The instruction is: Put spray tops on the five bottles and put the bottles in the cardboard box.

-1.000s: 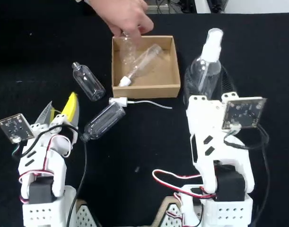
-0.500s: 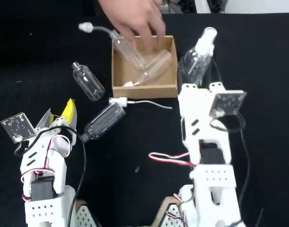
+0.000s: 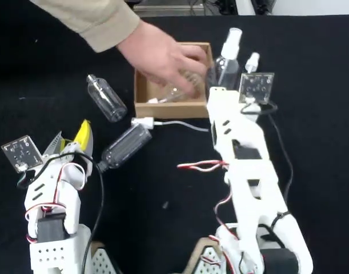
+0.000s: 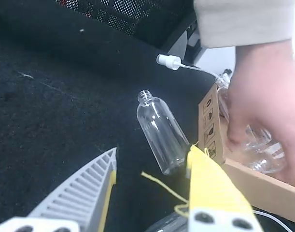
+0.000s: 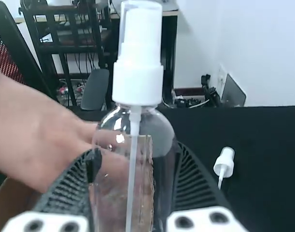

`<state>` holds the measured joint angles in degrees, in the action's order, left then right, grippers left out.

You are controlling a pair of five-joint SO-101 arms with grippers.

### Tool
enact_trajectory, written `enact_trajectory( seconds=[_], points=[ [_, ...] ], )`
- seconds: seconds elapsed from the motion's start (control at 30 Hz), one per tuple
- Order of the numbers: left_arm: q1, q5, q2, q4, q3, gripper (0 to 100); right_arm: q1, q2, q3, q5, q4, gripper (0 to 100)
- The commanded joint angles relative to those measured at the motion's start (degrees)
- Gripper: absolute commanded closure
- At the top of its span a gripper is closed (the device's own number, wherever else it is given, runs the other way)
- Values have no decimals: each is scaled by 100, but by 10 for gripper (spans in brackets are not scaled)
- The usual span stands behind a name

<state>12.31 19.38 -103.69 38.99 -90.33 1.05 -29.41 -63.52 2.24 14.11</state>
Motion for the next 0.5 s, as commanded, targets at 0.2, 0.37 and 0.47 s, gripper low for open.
enact_trajectory(
  seconds=[0.2, 0.37, 0.47],
  points=[
    [40, 9, -79, -132, 48, 784, 105, 22, 453, 35, 255, 987],
    [31, 9, -79, -132, 48, 784, 97, 233, 646, -9, 448, 986],
    [48, 9, -79, -132, 48, 784, 97, 470, 778, -9, 448, 986]
  ],
)
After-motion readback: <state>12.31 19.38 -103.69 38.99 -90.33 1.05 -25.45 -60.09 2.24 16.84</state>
